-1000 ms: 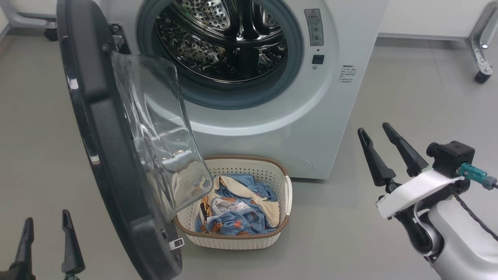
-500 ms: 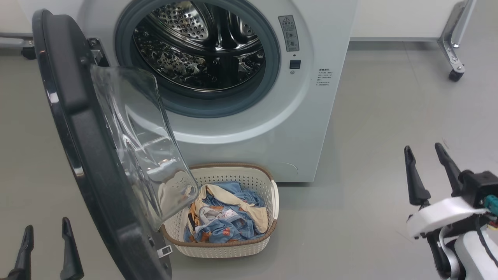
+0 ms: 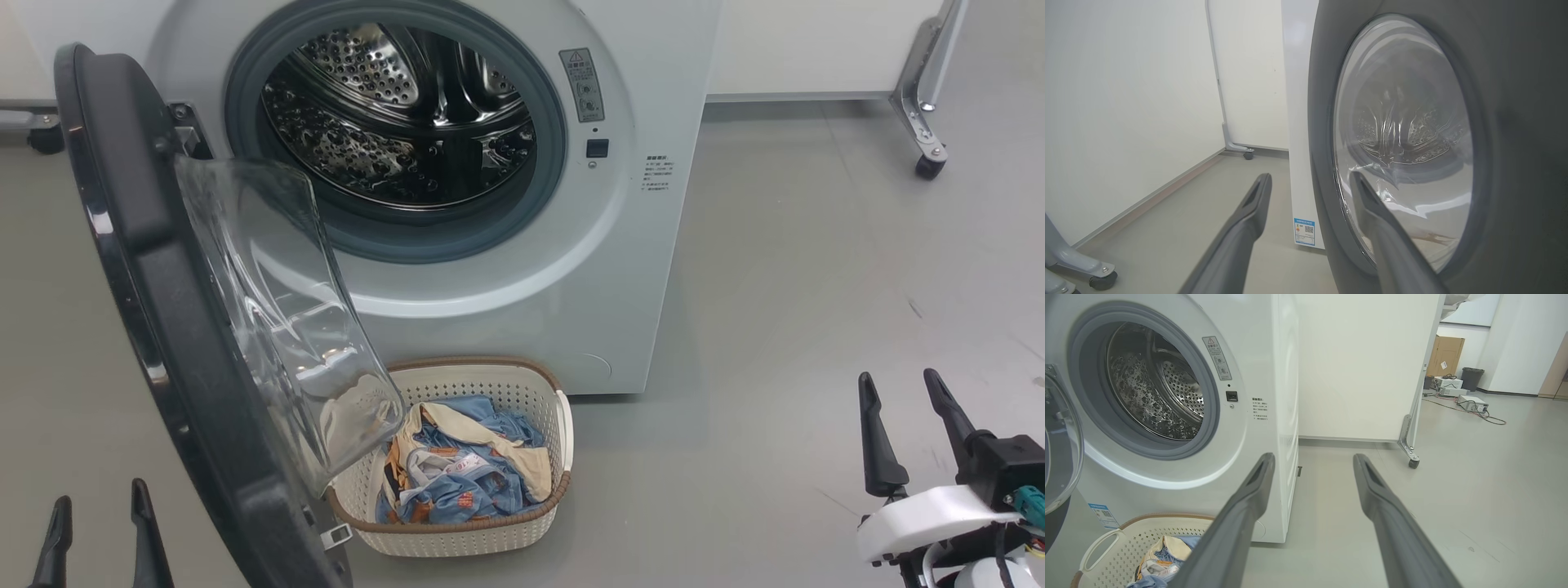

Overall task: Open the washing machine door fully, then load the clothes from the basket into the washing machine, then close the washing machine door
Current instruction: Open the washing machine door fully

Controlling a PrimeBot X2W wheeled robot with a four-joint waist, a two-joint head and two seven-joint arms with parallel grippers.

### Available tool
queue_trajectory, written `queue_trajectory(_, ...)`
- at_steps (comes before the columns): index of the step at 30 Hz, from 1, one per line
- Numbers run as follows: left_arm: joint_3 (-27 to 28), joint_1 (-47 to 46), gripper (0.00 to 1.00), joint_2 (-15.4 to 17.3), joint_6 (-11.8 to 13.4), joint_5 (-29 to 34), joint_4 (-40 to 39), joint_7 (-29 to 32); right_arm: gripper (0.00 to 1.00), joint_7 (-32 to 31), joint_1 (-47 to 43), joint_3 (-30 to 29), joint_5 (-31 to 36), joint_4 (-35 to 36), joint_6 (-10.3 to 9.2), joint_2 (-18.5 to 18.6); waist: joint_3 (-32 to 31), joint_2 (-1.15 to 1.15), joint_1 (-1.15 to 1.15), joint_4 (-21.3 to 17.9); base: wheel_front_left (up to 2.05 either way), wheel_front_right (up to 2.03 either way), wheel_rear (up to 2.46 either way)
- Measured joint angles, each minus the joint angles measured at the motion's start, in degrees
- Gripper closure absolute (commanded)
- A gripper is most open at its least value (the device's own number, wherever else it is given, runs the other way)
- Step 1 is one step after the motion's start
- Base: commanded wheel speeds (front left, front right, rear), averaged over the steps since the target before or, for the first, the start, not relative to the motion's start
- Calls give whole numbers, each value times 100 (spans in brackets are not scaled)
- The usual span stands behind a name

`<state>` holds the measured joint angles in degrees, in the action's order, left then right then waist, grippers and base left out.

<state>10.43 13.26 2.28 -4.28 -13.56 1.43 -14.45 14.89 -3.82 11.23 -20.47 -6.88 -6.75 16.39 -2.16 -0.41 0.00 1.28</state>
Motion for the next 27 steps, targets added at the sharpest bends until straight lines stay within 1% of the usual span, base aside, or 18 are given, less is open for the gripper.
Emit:
queue_trajectory(10, 2, 8, 0, 0, -14, 7, 1, 0, 0, 0, -313, -237, 316, 126, 0, -359, -54, 0, 0, -32, 0, 0, 0)
queue_trajectory(14, -5, 29, 0, 0, -22, 18, 8, 0, 0, 0, -387, -308, 401, 182, 19, -443, -67, 0, 0, -46, 0, 0, 0)
queue_trajectory(19, -25, 32, 0, 0, -23, 40, 9, 0, 0, 0, -436, -421, 533, 203, 132, -565, -73, 0, 0, -61, 0, 0, 0)
queue_trajectory(20, -25, 34, 9, 1, -23, 40, 22, 0, 0, 0, -459, -443, 558, 205, 151, -577, -73, 0, 0, -64, 0, 0, 0)
queue_trajectory(21, -26, 41, 62, 1, -23, 37, 48, 0, 0, 0, -487, -466, 571, 207, 164, -591, -74, 0, 0, -66, 0, 0, 0)
queue_trajectory(22, -26, 63, 100, 1, -23, 32, 68, 0, 0, 0, -505, -487, 589, 207, 166, -608, -75, 0, 0, -68, 0, 0, 0)
queue_trajectory(26, -25, 103, 100, 0, -22, 13, 101, 0, 0, 0, -530, -579, 642, 208, 226, -687, -77, 0, 0, -71, 0, 0, 0)
queue_trajectory(27, -22, 103, 100, 0, -19, 5, 104, 0, 0, 0, -537, -599, 651, 208, 266, -708, -77, 0, 0, -71, 0, 0, 0)
